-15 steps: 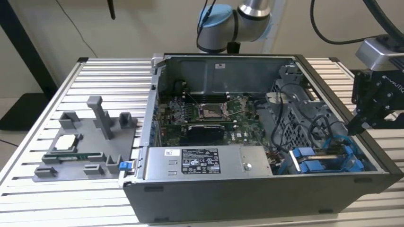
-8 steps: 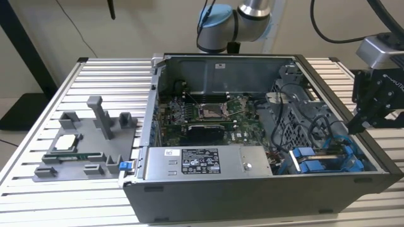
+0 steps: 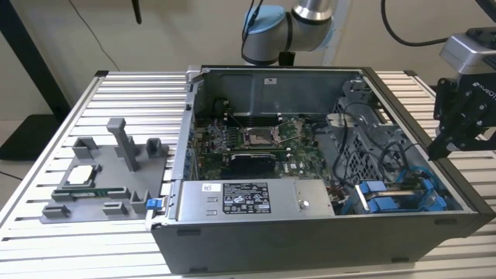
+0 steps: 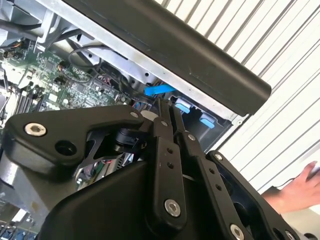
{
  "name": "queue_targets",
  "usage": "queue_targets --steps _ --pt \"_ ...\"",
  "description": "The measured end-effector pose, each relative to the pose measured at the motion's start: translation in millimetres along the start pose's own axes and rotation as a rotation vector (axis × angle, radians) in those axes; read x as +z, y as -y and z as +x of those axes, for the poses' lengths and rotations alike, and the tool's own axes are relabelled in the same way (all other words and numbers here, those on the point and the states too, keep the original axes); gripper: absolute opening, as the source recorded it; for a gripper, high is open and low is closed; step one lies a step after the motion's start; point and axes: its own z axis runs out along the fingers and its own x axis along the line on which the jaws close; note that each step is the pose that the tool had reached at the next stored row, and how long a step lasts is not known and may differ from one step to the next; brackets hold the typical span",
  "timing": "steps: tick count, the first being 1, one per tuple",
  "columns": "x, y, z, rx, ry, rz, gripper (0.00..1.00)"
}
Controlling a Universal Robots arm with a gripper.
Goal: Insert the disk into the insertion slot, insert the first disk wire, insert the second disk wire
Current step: 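Insert the second disk wire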
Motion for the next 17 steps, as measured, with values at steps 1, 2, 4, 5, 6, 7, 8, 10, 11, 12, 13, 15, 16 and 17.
queue_targets --steps 1,2,4,5,6,7,8,10,11,12,13,15,16,17 --pt "-0.8 -0.9 -0.2 0.0 0.0001 0.0 0.0" --pt "-1.4 -1.9 -0.3 0.0 0.0003 -0.0001 0.0" --pt "-3.0 -4.0 -0.6 0.0 0.0001 0.0 0.0" --pt "-3.8 -5.2 -0.8 0.0 0.0001 0.0 0.0" --pt "-4.7 -6.5 -1.0 0.0 0.0001 0.0 0.0" --pt "-5.6 -7.8 -1.2 0.0 0.0001 0.0 0.0" --pt "-6.3 -9.1 -1.4 0.0 0.0002 0.0 0.0" --pt "-7.8 -11.6 -1.7 0.0 0.0001 0.0 0.0" --pt "-8.5 -12.9 -1.8 0.0 0.0 0.0 0.0" --pt "-9.2 -14.1 -2.0 0.0 -0.0001 0.0 0.0" --pt "-9.9 -15.5 -2.2 0.0 -0.0001 0.0 0.0" --pt "-11.2 -18.2 -2.5 0.0 -0.0001 0.0 0.0" --pt "-11.9 -19.6 -2.7 0.0 -0.0001 0.0 0.0" --pt "-12.7 -20.9 -2.8 0.0 0.0 0.0 0.0"
